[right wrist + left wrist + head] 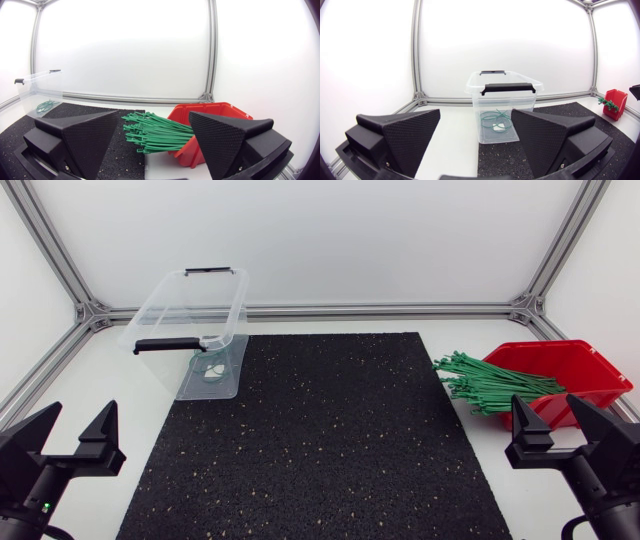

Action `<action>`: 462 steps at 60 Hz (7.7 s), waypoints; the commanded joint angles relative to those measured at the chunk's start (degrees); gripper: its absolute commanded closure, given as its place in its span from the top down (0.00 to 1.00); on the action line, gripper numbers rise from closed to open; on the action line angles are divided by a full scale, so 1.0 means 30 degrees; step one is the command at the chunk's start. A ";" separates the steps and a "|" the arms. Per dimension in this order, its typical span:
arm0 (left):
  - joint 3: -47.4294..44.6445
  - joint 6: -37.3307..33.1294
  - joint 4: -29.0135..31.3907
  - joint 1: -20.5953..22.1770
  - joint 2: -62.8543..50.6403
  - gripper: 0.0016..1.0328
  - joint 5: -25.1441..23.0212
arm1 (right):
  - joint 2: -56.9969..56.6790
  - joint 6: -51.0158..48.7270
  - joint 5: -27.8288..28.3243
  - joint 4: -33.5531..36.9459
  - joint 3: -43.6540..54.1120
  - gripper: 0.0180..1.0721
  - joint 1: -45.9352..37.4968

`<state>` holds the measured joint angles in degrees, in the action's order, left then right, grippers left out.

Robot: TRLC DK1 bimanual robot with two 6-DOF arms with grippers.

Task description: Take a green cable tie from the red box, thread the tail through the head to close it, then place it in the transparent bin on the left.

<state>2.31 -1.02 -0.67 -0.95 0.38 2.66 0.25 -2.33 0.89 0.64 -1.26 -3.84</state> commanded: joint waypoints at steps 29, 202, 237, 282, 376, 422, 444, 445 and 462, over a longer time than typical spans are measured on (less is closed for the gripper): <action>-0.0739 0.0515 0.0281 0.0083 0.0136 0.96 0.0052 | -0.0230 0.0249 -0.0119 -0.0566 -0.0138 0.96 -0.0450; -0.0739 0.0515 0.0281 0.0083 0.0107 0.96 0.0052 | 2.6635 -2.9546 0.4598 1.4199 -1.7276 0.30 -0.2618; -0.0739 0.0515 0.0281 0.0083 0.0107 0.96 0.0023 | 2.5404 -3.0103 0.3953 1.1767 -1.4815 0.28 -0.2676; -0.0739 0.0515 0.0281 0.0083 0.0107 0.96 0.0023 | 2.4789 -3.0220 0.3865 1.1152 -1.3761 0.28 -0.2442; -0.0739 0.0515 0.0310 0.0170 0.0107 0.96 -0.0006 | 2.4115 -3.0601 0.3015 1.0361 -1.3380 0.24 -0.2530; -0.0739 0.0515 0.0281 0.0141 0.0107 0.96 -0.0006 | 2.4350 -3.0572 0.2986 1.0508 -1.3731 0.14 -0.2589; -0.0739 0.0515 0.0281 0.0141 0.0107 0.96 -0.0006 | 2.4291 -3.0689 0.2957 1.1826 -1.4757 0.05 -0.2764; -0.0739 0.0515 0.0281 0.0141 0.0107 0.96 -0.0006 | 2.4262 -3.0689 0.2957 1.1826 -1.4815 0.05 -0.2764; -0.0739 0.0515 0.0281 0.0141 0.0107 0.96 -0.0006 | 2.4115 -3.0015 0.3103 1.3174 -1.6310 0.05 -0.2471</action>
<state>2.31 -1.04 -0.64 -0.62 0.38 2.46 72.64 -92.99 10.04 38.68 -48.25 -11.68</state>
